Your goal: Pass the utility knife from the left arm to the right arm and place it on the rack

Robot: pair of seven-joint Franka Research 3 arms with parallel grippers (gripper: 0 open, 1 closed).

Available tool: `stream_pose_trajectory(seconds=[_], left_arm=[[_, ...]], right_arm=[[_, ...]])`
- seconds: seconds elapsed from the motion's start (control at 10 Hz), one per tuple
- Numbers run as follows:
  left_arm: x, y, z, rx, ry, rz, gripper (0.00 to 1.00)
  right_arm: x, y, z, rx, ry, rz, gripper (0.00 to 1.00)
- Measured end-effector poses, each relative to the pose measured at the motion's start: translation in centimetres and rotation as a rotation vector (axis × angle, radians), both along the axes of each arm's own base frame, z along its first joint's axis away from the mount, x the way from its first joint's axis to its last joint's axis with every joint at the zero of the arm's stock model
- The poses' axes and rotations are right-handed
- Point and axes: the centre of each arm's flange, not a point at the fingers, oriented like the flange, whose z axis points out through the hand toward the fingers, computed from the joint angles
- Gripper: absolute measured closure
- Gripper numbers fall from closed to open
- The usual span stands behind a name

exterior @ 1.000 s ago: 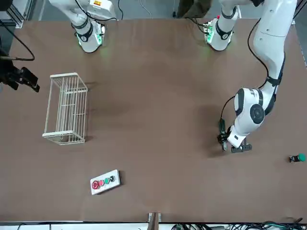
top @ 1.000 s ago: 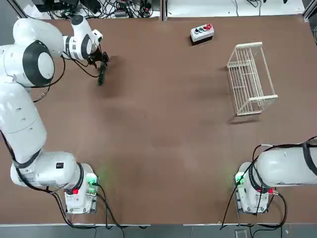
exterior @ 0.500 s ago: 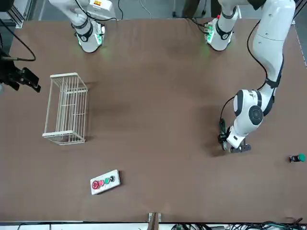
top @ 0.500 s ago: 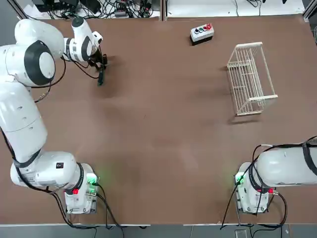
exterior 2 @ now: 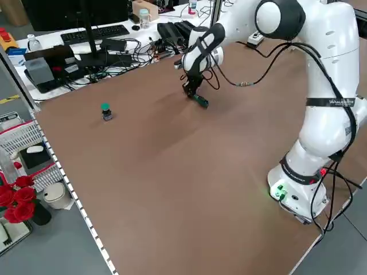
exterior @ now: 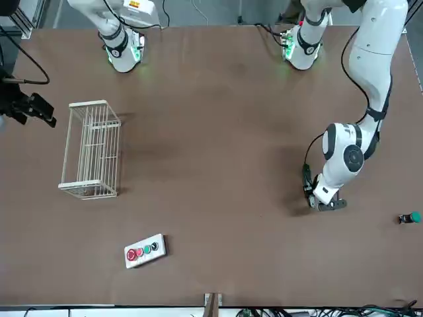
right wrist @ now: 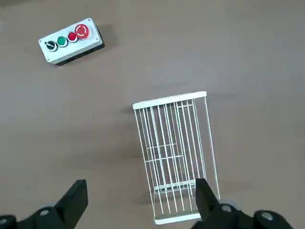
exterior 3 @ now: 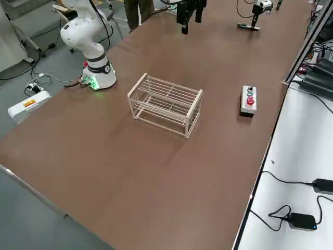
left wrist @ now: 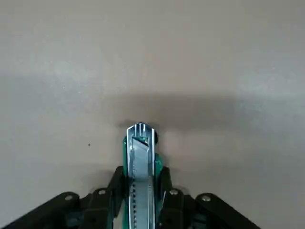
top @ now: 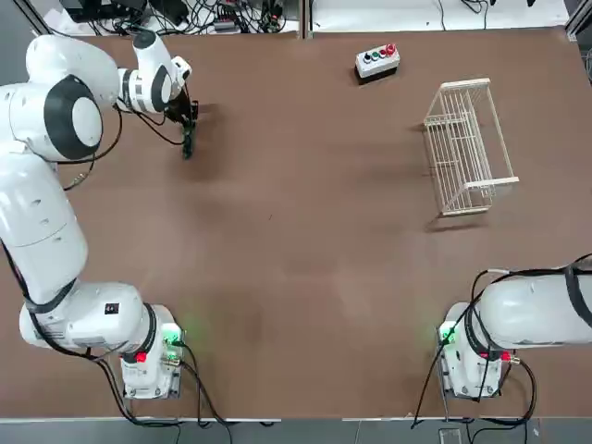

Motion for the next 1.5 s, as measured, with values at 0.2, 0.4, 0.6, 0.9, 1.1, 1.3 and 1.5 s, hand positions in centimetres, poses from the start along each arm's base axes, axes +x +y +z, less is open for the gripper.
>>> stream_pose_trajectory(seconds=[0.2, 0.4, 0.6, 0.9, 1.1, 1.3, 1.5], left_arm=[[1.3, 0.0, 2.7, -0.001, -0.01, 0.06, 0.66], [2.7, -0.5, 8.5, 0.013, 0.046, 0.107, 0.66], [3.0, -1.9, 15.8, -0.004, 0.079, 0.212, 0.66], [1.4, -7.7, 24.7, -0.128, 0.05, 0.534, 0.66], [0.5, -13.4, 28.0, -0.211, 0.059, 0.724, 0.66], [-0.2, -17.6, 30.9, -0.333, 0.126, 0.882, 0.66], [-1.7, -21.9, 32.6, -0.388, 0.194, 1.011, 0.66]], right_arm=[[0.0, 0.6, 0.0, 0.0, 0.0, 0.011, 0.0], [0.0, 1.2, 0.0, 0.0, 0.0, 0.022, 0.0], [-0.1, 1.5, 0.0, 0.0, 0.001, 0.028, 0.0], [-0.4, 3.6, -0.2, -0.001, 0.024, 0.093, 0.0], [-1.3, 8.2, -0.4, -0.005, 0.05, 0.289, 0.0], [-2.3, 12.9, -0.4, -0.008, 0.047, 0.516, 0.0], [-3.5, 18.1, 0.1, -0.015, 0.004, 0.79, 0.0]])
